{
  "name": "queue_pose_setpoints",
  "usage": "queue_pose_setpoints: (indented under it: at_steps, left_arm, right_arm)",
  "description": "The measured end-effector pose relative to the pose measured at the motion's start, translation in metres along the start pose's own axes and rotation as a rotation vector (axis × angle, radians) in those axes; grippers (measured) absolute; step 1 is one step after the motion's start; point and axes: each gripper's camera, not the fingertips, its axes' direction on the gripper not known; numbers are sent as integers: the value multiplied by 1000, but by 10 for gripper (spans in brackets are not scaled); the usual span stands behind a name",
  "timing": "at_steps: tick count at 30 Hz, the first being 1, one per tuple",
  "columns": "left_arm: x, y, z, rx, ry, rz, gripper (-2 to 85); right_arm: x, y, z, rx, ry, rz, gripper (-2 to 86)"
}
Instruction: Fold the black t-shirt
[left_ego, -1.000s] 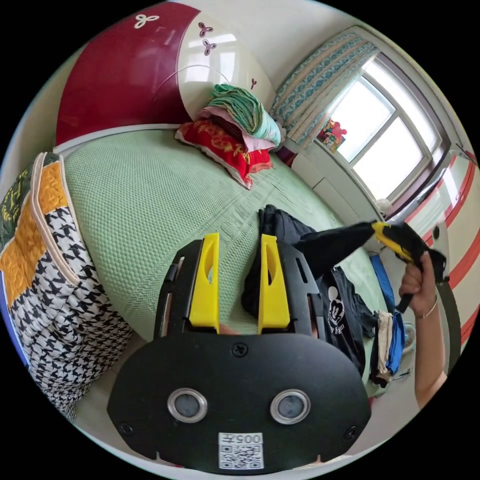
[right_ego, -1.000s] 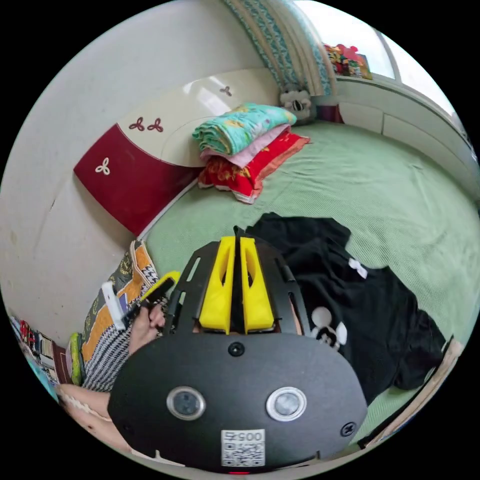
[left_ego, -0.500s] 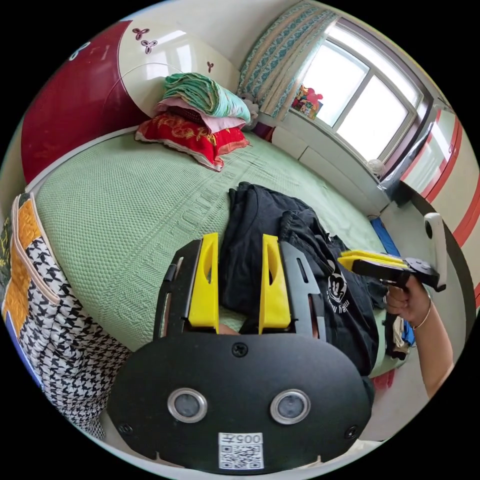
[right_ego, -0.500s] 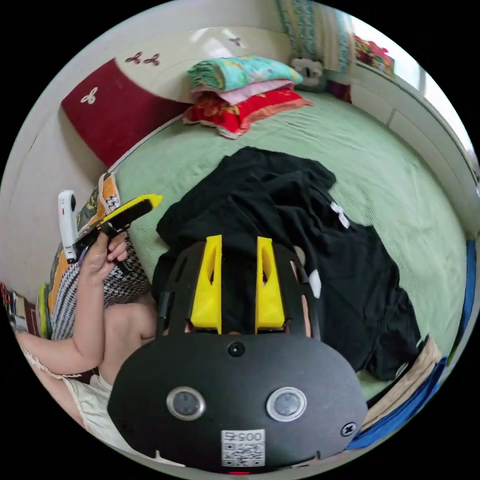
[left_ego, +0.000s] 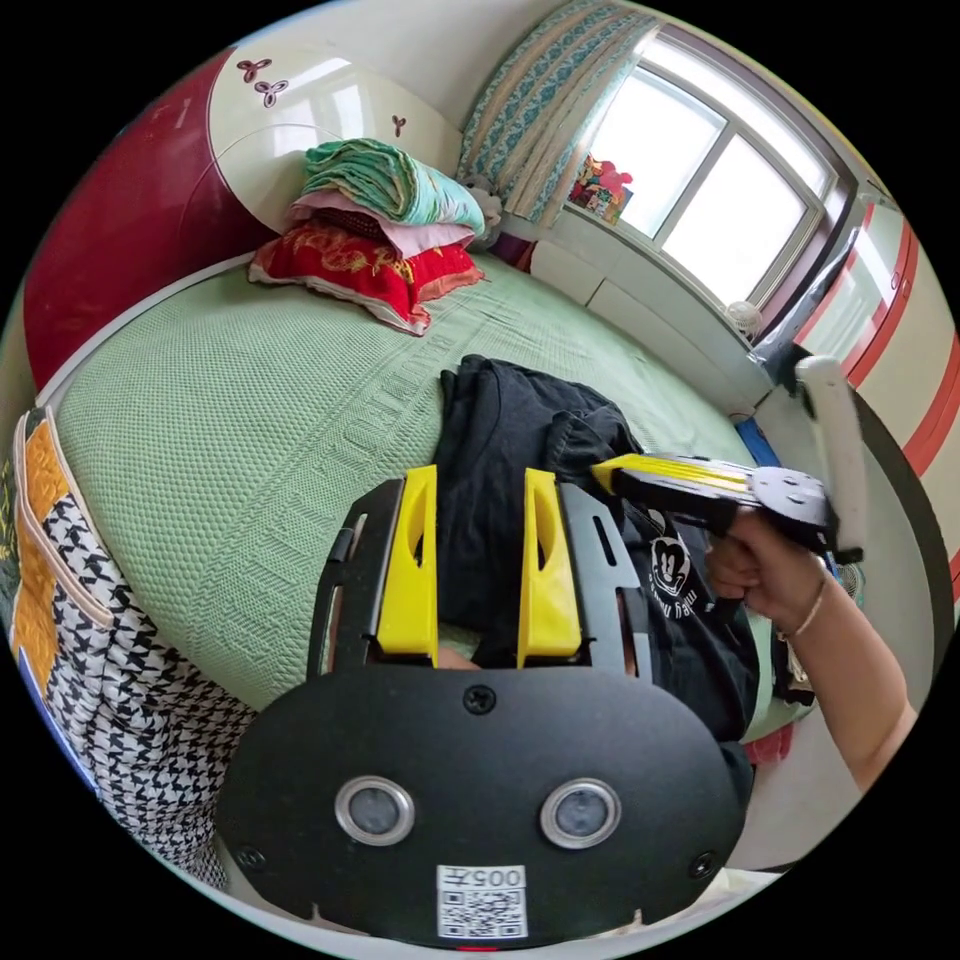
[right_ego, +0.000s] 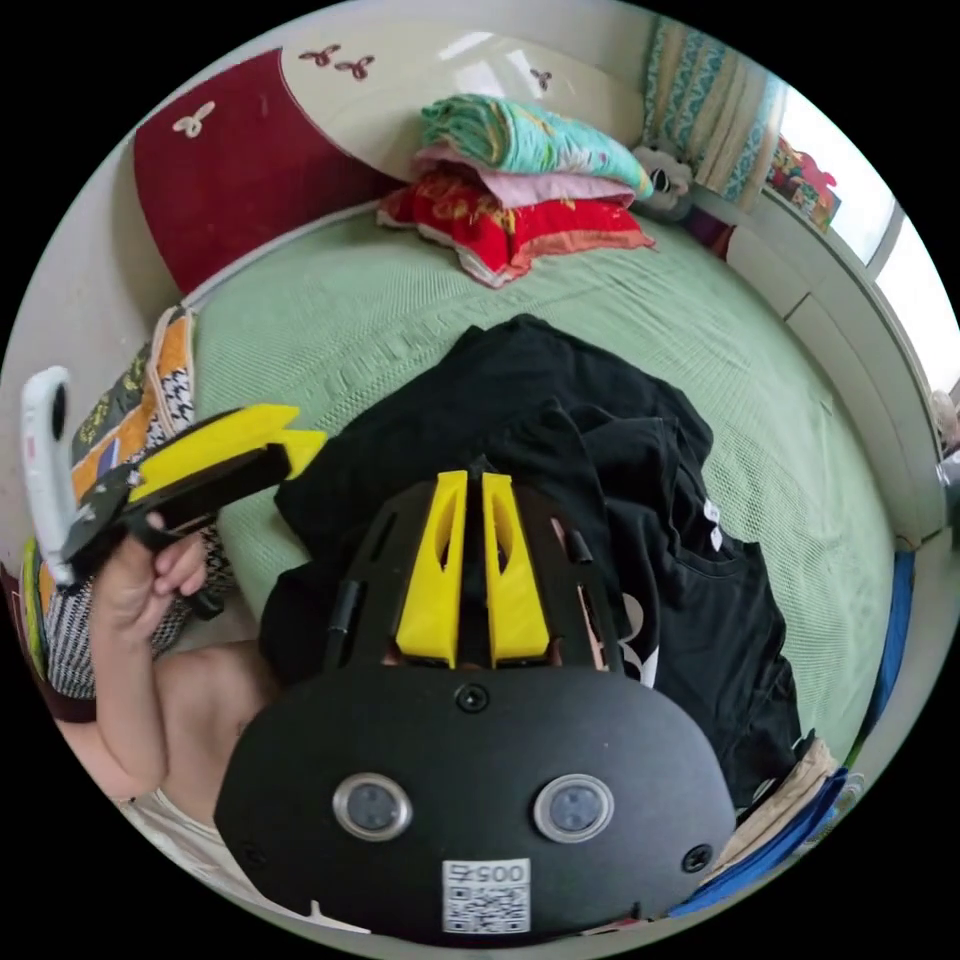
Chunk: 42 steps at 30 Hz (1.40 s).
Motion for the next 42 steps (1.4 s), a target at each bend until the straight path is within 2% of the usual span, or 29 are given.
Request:
queue_pose_setpoints:
  at_steps: [5, 8, 11, 15, 18, 23, 26, 28, 30, 32, 35, 39, 42]
  left_arm:
    - [6, 0, 5, -9, 24, -5, 130]
    - [14, 0, 9, -19, 15, 15, 131]
    - [23, 1, 15, -45, 29, 40, 134]
    - [36, 2, 28, -98, 62, 109, 144]
    - [48, 1, 38, -138, 134, 152, 154]
    - [67, -1, 57, -202, 152, 190, 162]
    - [70, -6, 68, -236, 140, 183, 158]
    - [72, -9, 74, -275, 155, 187, 142]
    - [75, -12, 84, -390, 188, 187, 106]
    - [75, -12, 85, -400, 191, 192, 77]
    - [75, -12, 72, -340, 193, 203, 54]
    - [67, -13, 34, -72, 56, 147, 48]
    - [60, -10, 14, 54, -24, 84, 49]
  right_arm:
    - [-3, 60, -50, 56, -57, 11, -7]
    - [-9, 103, -39, -91, -134, -23, 20]
    - [-10, 120, -26, -185, -22, -61, 43]
    - [6, 79, -40, -77, -70, 14, 63]
    - [3, 31, -35, -25, -12, -6, 79]
    - [1, -39, 6, -78, -26, -27, 106]
    - [3, -64, 37, -128, 42, 10, 101]
    - [7, -70, 64, -193, 72, 51, 74]
    - [7, -67, 80, -233, 65, 72, 45]
    - [5, -63, 80, -197, 73, 86, 29]
    - [7, -62, 61, -111, 36, 129, 2]
    - [5, -81, 27, 18, 29, 123, -5]
    - [0, -104, 22, 67, 80, 148, -5]
